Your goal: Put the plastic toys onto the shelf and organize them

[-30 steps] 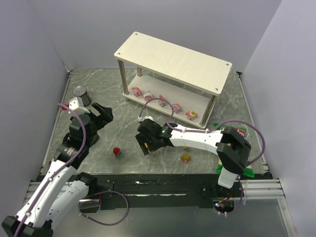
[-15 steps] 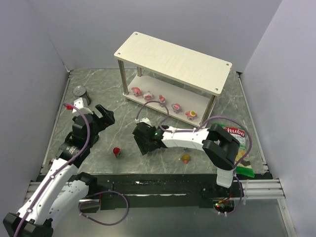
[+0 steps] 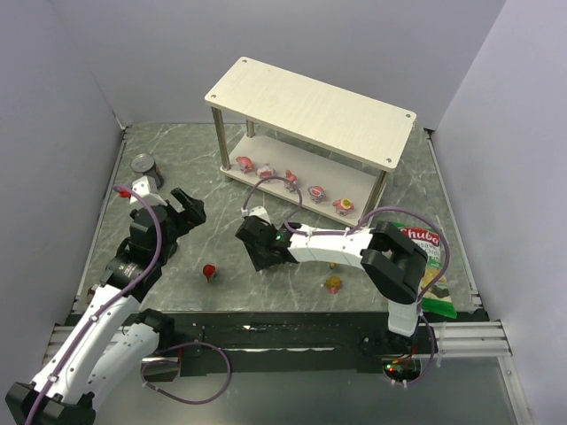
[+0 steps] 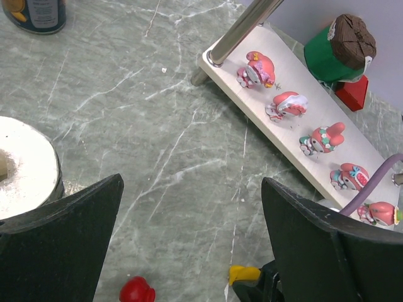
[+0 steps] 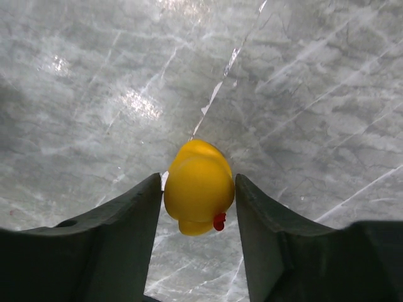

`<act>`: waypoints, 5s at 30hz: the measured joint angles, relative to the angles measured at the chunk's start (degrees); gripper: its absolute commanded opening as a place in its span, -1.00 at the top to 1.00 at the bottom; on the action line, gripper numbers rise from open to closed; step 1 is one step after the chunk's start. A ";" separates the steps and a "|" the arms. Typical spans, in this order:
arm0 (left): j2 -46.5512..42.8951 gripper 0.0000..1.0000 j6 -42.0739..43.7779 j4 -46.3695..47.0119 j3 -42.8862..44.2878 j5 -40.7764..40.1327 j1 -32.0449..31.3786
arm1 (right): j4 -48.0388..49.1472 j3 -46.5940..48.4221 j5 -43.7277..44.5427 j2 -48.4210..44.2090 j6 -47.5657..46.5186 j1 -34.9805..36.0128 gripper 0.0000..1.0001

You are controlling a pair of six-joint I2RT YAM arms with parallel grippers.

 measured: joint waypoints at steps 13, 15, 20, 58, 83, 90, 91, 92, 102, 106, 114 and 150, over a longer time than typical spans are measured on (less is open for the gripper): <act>0.13 -0.93 0.00 0.04 0.00 -0.04 0.00 | -2.45 3.08 0.17 1.55 0.17 -0.24 1.00; 0.15 -0.93 0.00 0.02 0.00 -0.04 0.00 | -5.05 4.63 0.22 1.60 0.35 -0.42 1.00; 0.17 -0.93 0.00 0.00 0.00 -0.09 0.00 | -15.02 13.57 0.09 1.36 1.03 -2.32 1.00; 1.27 -0.93 0.00 0.04 0.00 -0.48 0.00 | -50.80 62.75 11.17 -13.25 -1.33 -30.75 1.00; 1.29 -0.93 -0.04 -0.15 0.00 -0.55 0.00 | -50.95 58.51 -0.87 -16.61 -5.51 -41.79 0.74; 1.75 -0.93 -0.04 -0.22 0.00 -0.63 0.00 | -50.95 58.47 -1.51 -16.55 -6.23 -42.14 0.63; 1.77 -0.93 -0.04 -0.31 0.00 -0.70 0.00 | -50.95 58.47 -1.53 -16.50 -6.40 -42.21 0.62; 1.79 -0.93 -0.04 -0.35 0.00 -0.76 0.00 | -50.95 58.47 -1.66 -16.44 -6.51 -42.32 0.61; 2.27 -0.93 -0.04 -0.37 0.00 -1.16 0.00 | -50.40 58.47 -2.95 -14.91 -7.58 -43.08 0.38; 2.47 -0.93 -0.04 -0.37 0.00 -1.18 0.00 | -50.34 58.47 -3.39 -14.91 -7.82 -43.43 0.26; 2.54 -0.93 -0.04 -0.37 0.00 -1.49 0.00 | -49.94 58.51 -3.72 -14.53 -8.33 -43.63 0.17; 2.54 -0.93 -0.07 -0.37 0.00 -1.57 0.00 | -50.62 60.83 -1.38 -11.72 -8.74 -43.71 -0.66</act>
